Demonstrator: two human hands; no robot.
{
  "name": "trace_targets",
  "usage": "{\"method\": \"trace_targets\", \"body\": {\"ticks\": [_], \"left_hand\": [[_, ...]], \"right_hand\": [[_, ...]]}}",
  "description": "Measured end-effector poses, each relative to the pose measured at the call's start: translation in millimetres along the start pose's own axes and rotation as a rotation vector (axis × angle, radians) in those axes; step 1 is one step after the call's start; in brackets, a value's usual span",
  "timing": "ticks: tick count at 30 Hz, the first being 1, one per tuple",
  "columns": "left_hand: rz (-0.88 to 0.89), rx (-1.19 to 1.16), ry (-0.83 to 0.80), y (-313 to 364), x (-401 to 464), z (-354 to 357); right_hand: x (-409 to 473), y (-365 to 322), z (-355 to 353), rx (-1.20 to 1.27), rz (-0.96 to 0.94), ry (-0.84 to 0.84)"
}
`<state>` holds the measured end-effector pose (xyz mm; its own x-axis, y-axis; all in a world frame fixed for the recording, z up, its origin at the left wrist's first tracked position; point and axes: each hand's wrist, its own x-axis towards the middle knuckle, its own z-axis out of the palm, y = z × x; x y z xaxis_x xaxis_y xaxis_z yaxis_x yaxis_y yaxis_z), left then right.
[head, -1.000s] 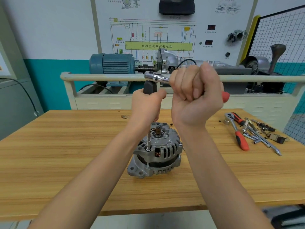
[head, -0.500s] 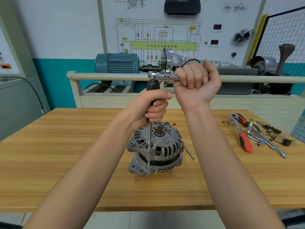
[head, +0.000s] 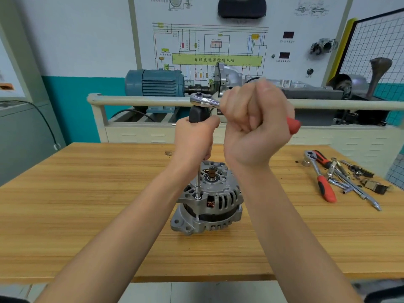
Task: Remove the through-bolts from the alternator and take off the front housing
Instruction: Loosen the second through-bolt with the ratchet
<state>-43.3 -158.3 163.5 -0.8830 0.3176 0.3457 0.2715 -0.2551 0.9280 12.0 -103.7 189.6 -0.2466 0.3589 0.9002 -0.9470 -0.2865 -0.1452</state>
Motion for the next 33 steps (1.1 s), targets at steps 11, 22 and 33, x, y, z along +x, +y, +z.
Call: {"method": "trace_targets", "body": {"ticks": [11, 22, 33], "left_hand": [[-0.132, -0.121, -0.641, 10, 7, -23], [-0.024, 0.006, 0.007, 1, 2, 4], [-0.039, -0.093, -0.463, 5, 6, -19]], "right_hand": [[34, 7, -40, 0.663, 0.555, 0.419], [5, -5, -8, 0.155, 0.127, 0.066], [31, 1, -38, 0.620, 0.509, 0.341]]}}
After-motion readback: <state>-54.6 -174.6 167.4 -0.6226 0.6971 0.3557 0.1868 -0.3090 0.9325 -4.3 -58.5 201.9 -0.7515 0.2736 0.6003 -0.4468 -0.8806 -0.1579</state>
